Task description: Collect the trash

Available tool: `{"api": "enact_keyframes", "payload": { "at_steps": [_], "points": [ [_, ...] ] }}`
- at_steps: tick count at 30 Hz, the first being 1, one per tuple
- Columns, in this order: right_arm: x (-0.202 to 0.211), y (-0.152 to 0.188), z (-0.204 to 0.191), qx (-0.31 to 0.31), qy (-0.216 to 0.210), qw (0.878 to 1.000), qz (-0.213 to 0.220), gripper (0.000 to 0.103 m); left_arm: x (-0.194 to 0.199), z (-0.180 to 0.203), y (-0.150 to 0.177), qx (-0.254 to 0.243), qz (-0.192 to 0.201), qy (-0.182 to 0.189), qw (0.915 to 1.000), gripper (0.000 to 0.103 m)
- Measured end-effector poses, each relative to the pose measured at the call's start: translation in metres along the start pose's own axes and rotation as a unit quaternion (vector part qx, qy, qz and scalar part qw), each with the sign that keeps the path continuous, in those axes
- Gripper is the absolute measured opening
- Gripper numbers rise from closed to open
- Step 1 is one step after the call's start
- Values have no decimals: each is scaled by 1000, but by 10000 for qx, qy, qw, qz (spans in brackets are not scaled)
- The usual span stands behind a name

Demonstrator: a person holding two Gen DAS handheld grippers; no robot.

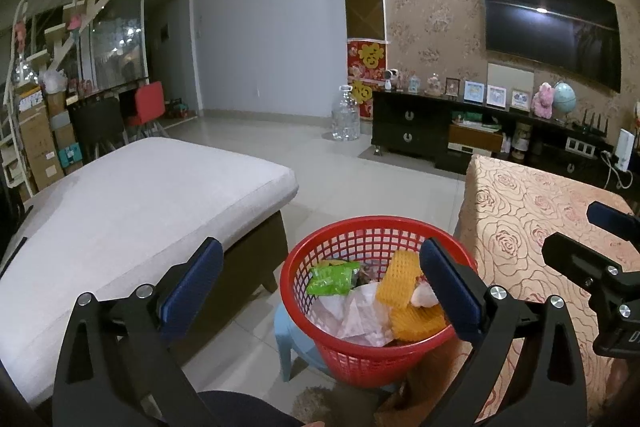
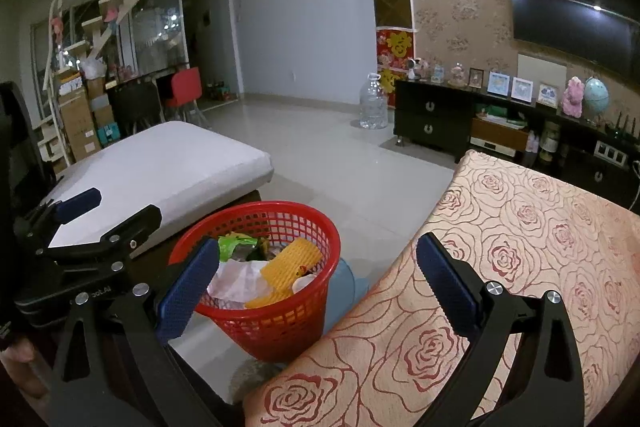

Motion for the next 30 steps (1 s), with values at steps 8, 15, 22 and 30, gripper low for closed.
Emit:
{"api": "enact_keyframes", "payload": {
  "at_steps": [8, 15, 22, 30],
  "points": [
    [4, -1, -1, -24, -48, 10000, -19, 96, 8, 1, 0, 46, 48, 34, 10000, 95],
    [4, -2, -2, -20, -43, 10000, -16, 96, 11, -1, -1, 92, 61, -31, 9999, 95],
    [4, -2, -2, -16, -50, 10000, -19, 96, 12, -3, -2, 137, 61, -17, 9999, 95],
    [5, -1, -3, -14, -39, 10000, -27, 96, 11, -7, -3, 252, 72, -50, 9996, 95]
  ]
}}
Point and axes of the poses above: each gripper's, at about its wrist camera, not at the fingertips, and x roughly against the way its jaws point, z to its right, y to its underside, the point moved 6 cm from there along -x, roughly the way its jaws point, and after that the axes turned 7 degrees about z, right-handed, at the moved point
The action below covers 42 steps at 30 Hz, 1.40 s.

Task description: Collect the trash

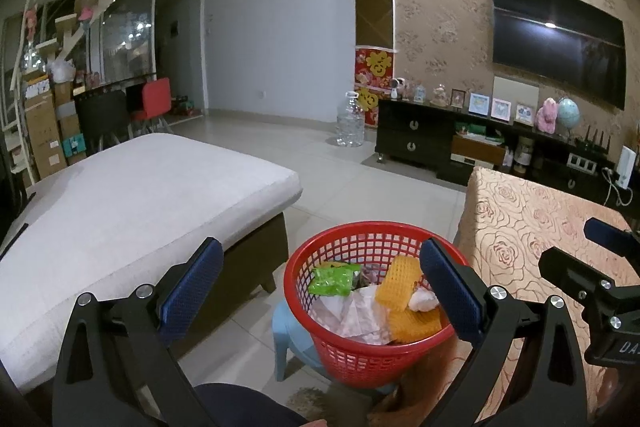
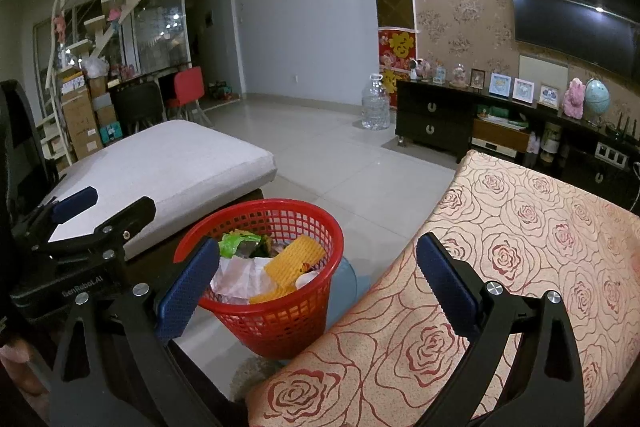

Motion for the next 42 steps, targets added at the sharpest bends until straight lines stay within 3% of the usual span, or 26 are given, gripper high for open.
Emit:
{"api": "enact_keyframes", "payload": {
  "at_steps": [11, 16, 42],
  "points": [
    [1, 0, 0, 4, 2, 10000, -8, 96, -1, 1, 3, -5, -47, 1, 10000, 95],
    [1, 1, 0, 27, -7, 10000, -13, 96, -3, 2, 4, -165, -13, -202, 9997, 95],
    [-2, 8, -3, 101, -43, 9999, -46, 96, -5, -3, 13, -37, -153, -91, 9998, 95]
  ]
}}
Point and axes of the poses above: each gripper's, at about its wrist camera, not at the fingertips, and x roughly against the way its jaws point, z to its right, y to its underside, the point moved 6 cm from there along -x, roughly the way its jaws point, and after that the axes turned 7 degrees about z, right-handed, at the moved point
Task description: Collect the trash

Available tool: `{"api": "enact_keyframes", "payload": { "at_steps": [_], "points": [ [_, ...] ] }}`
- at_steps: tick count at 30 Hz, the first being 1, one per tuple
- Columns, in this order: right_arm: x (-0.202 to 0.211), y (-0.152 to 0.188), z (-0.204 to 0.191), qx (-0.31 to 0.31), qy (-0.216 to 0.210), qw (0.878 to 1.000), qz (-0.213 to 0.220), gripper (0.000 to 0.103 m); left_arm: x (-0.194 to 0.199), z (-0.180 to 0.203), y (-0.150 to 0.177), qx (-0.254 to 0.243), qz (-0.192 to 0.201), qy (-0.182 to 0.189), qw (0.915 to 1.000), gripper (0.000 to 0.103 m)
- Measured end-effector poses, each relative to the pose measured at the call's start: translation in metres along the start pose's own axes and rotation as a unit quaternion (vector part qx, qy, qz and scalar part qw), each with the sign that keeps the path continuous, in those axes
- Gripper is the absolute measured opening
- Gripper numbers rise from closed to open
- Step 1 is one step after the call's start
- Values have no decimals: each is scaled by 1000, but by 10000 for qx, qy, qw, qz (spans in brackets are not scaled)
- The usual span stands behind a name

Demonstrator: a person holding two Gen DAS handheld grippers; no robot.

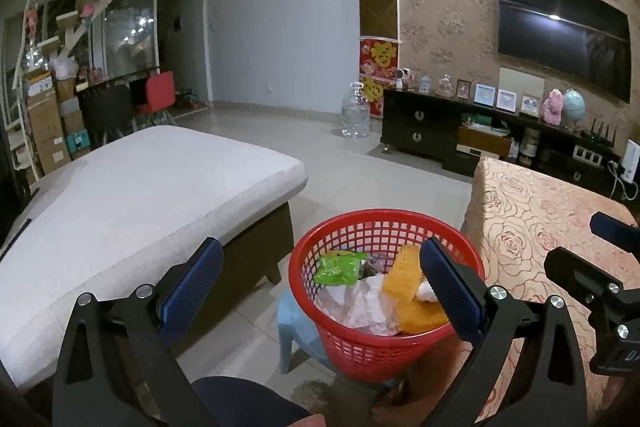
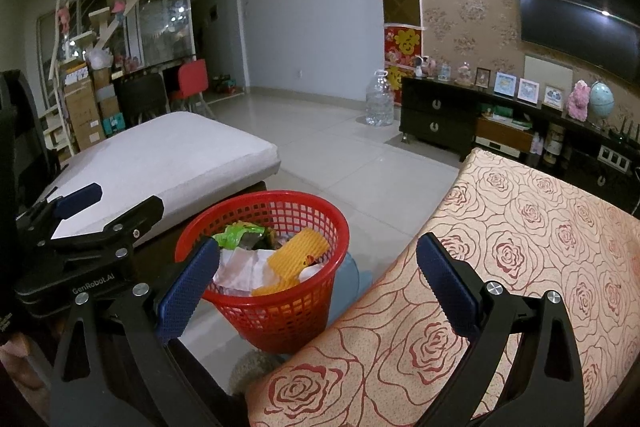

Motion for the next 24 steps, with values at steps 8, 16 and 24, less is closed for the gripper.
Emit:
{"api": "enact_keyframes", "payload": {
  "at_steps": [8, 16, 24],
  "points": [
    [-3, 5, 1, 14, -1, 10000, -53, 96, -2, -3, 3, 70, -41, 30, 10000, 95],
    [-5, 9, 8, -87, -18, 9999, -143, 96, -6, -4, 6, 133, -82, 40, 9999, 95],
    [14, 25, 78, -496, 635, 9964, -265, 96, -22, 15, 13, 332, -258, 385, 9984, 95]
  ]
}}
Point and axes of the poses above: each gripper's, at about its wrist camera, not at the fingertips, and x roughly against the way its jaws point, z to its right, y to its underside, the point moved 6 cm from there along -x, roughly the way its jaws point, and after that the axes turned 7 degrees about z, right-handed, at the moved point
